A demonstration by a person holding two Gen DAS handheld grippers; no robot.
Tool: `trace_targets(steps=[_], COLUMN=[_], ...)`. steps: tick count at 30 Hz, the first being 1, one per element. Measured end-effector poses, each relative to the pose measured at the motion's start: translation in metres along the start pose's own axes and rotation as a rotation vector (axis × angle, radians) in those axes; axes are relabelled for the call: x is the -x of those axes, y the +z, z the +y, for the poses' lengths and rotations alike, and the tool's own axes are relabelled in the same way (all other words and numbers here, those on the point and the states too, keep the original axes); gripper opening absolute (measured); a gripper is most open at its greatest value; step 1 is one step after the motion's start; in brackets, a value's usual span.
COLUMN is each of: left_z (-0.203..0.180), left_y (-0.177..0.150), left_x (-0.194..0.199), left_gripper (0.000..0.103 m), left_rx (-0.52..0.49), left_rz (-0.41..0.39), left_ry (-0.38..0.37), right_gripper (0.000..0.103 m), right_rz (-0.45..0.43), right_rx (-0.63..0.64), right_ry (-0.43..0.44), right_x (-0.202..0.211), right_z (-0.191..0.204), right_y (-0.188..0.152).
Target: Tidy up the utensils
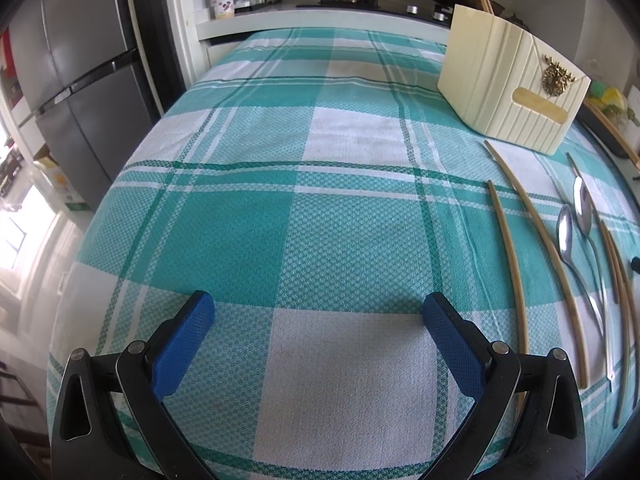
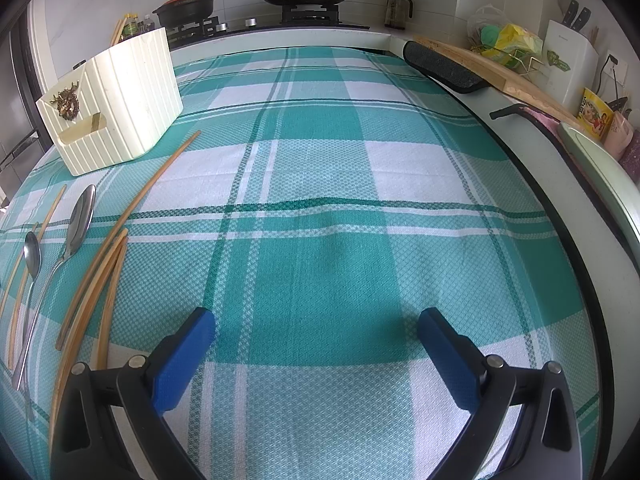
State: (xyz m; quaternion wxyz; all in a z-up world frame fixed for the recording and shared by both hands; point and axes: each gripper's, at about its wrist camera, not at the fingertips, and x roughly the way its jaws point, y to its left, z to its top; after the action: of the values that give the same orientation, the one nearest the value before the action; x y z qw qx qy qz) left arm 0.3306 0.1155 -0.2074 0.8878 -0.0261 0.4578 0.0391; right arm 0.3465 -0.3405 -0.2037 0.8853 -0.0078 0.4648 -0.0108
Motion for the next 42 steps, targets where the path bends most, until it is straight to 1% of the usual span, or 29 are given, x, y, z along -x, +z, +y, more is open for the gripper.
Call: trace_targets(steps=[5, 9, 19, 22, 26, 34, 36, 42], left_z=[-0.0008, 0.0001, 0.0046, 0.0079, 0.0020, 0.0057, 0.0053, 0.0037], left_y=[0.0026, 0.0030, 0.0017, 0.0013, 0.0022, 0.0039, 0.0040, 0.0047], left_x=[-0.0023, -0.0027, 0.0000, 0.0021, -0.0003, -0.0017, -0.0019, -0.0027], left_gripper=[0.103, 0.103, 0.103, 0.103, 0.103, 0.103, 0.103, 0.103], left_rx=[0.020, 0.026, 0.038, 0.056, 0.033, 0.035, 0.033, 0.031], left_rz=[0.003, 0.003, -0.008, -0.016, -0.003, -0.006, -0.005, -0.005], left_ry=[0.020, 0.021, -0.005, -0.026, 0.011, -0.005, -0.001, 0.002], right_gripper=[0.103, 0.103, 0.103, 0.103, 0.103, 0.103, 0.103, 0.103], right_rz=[0.000, -0.001, 0.000, 0.000, -0.001, -0.002, -0.001, -0.001], right_rx=[0.000, 0.000, 0.000, 0.000, 0.000, 0.007, -0.003, 0.001], right_ry=[0.000, 0.000, -0.001, 0.000, -0.001, -0.008, 0.005, 0.001], right_x=[-0.0002, -0.0005, -0.0004, -0.0004, -0.0005, -0.0002, -0.0004, -0.0006], right_z=[0.0000, 0.0002, 0.0007, 0.0004, 0.0000, 0.0002, -0.0028, -0.0027], right_y=[-0.0002, -0.0002, -0.0002, -0.0002, -0.0001, 0.0000, 0.0000, -0.0004])
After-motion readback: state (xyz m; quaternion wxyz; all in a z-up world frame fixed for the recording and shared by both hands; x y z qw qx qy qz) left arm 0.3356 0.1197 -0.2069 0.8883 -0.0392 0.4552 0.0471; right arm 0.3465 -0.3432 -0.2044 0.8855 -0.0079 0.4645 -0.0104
